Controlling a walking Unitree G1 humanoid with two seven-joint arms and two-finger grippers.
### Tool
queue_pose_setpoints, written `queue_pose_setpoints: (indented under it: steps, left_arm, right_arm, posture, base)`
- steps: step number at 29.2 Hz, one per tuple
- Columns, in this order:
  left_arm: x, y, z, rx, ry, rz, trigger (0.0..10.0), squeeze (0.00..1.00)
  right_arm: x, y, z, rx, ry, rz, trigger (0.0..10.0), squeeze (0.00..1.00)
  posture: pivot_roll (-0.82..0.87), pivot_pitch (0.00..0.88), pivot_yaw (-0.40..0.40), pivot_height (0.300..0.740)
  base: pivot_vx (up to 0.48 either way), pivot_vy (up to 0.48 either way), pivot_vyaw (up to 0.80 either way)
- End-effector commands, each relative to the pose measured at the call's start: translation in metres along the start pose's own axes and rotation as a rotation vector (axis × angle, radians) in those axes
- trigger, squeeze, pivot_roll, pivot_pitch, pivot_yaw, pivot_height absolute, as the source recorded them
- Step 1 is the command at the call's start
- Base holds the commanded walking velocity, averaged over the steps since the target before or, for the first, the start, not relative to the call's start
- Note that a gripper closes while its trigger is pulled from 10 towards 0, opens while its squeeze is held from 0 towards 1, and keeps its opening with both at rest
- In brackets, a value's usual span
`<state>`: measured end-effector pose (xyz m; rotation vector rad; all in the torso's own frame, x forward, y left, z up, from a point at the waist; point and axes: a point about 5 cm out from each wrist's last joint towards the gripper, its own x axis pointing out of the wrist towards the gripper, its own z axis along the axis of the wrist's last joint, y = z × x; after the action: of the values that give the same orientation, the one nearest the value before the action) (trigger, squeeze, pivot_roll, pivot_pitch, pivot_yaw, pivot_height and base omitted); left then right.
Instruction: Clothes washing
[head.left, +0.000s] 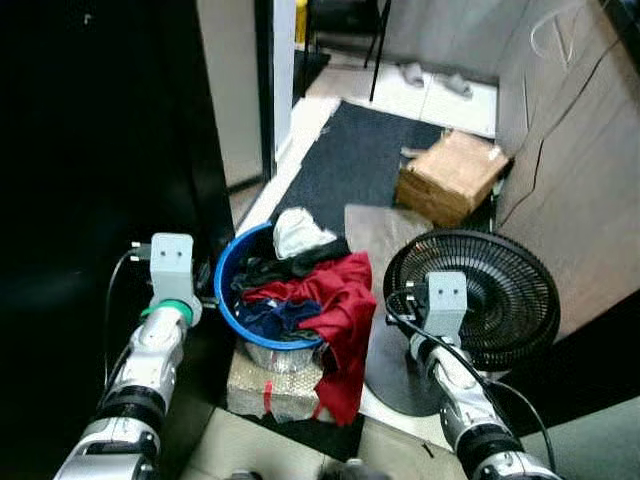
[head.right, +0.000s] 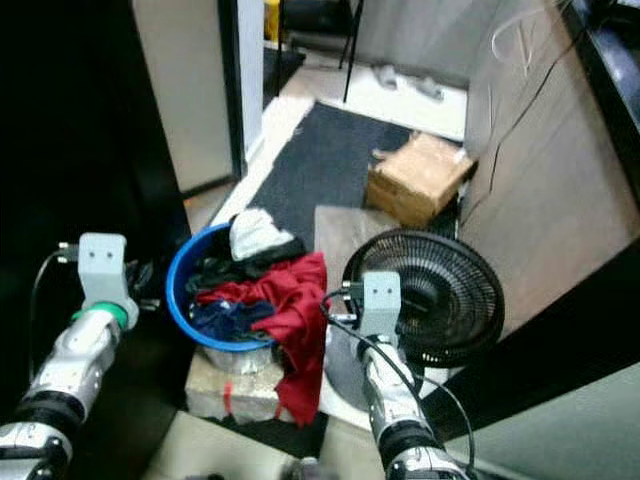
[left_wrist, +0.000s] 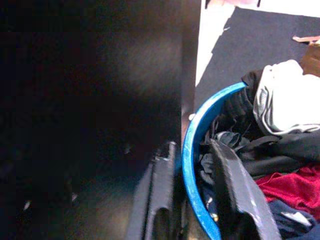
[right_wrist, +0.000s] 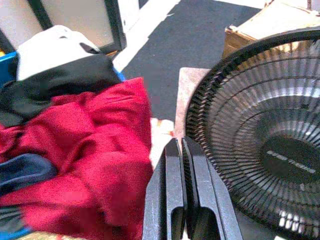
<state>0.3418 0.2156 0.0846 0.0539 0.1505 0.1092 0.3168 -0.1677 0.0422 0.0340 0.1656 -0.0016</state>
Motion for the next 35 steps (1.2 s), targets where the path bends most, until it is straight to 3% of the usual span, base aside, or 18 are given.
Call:
queue_pose_setpoints:
  steps: [1, 14, 25, 28, 31, 32, 33, 34, 35]
  left_arm:
    - [0.001, 0.006, 0.000, -0.008, 0.014, 0.020, 10.0, 0.00]
    - [-0.001, 0.003, -0.008, 0.022, 0.047, -0.013, 10.0, 0.00]
    - [-0.006, -0.003, -0.013, 0.106, 0.039, -0.093, 10.0, 0.00]
    - [-0.005, -0.014, 0.021, 0.092, -0.089, -0.224, 10.0, 0.00]
    - [-0.006, -0.018, 0.032, 0.093, -0.132, -0.258, 10.0, 0.00]
    - [-0.008, -0.025, 0.046, 0.106, -0.186, -0.309, 10.0, 0.00]
    - [-0.008, -0.025, 0.046, 0.106, -0.186, -0.309, 10.0, 0.00]
    - [-0.011, -0.035, 0.064, 0.121, -0.250, -0.366, 10.0, 0.00]
    - [-0.011, -0.035, 0.064, 0.121, -0.250, -0.366, 10.0, 0.00]
  right_arm:
    - [-0.004, -0.004, -0.007, -0.001, 0.026, -0.015, 10.0, 0.00]
    - [-0.003, -0.006, -0.006, -0.011, 0.025, -0.017, 10.0, 0.00]
    - [-0.002, -0.010, 0.001, -0.056, -0.013, -0.015, 10.0, 0.00]
    - [0.008, -0.018, 0.046, -0.172, -0.203, 0.000, 10.0, 0.00]
    - [0.010, -0.018, 0.058, -0.187, -0.246, 0.002, 10.0, 0.00]
    - [0.012, -0.018, 0.072, -0.187, -0.298, 0.003, 10.0, 0.00]
    - [0.012, -0.018, 0.072, -0.187, -0.298, 0.003, 10.0, 0.00]
    - [0.013, -0.018, 0.088, -0.186, -0.356, 0.005, 10.0, 0.00]
    - [0.013, -0.018, 0.088, -0.186, -0.356, 0.005, 10.0, 0.00]
  posture:
    - [-0.03, 0.039, 0.023, 0.740]
    - [-0.03, 0.038, 0.022, 0.740]
    - [-0.03, 0.063, 0.027, 0.740]
    - [-0.04, 0.099, 0.034, 0.740]
    - [-0.05, 0.104, 0.035, 0.740]
    - [-0.05, 0.107, 0.036, 0.740]
    - [-0.05, 0.107, 0.036, 0.740]
    - [-0.05, 0.111, 0.036, 0.740]
    - [-0.05, 0.111, 0.036, 0.740]
  base:
    - [0.382, 0.000, 0.00]
    - [0.054, 0.000, 0.00]
    - [0.000, 0.000, 0.00]
    - [0.000, 0.000, 0.00]
    - [0.000, 0.000, 0.00]
    - [0.000, 0.000, 0.00]
    - [0.000, 0.000, 0.00]
    - [0.000, 0.000, 0.00]
    - [0.000, 0.000, 0.00]
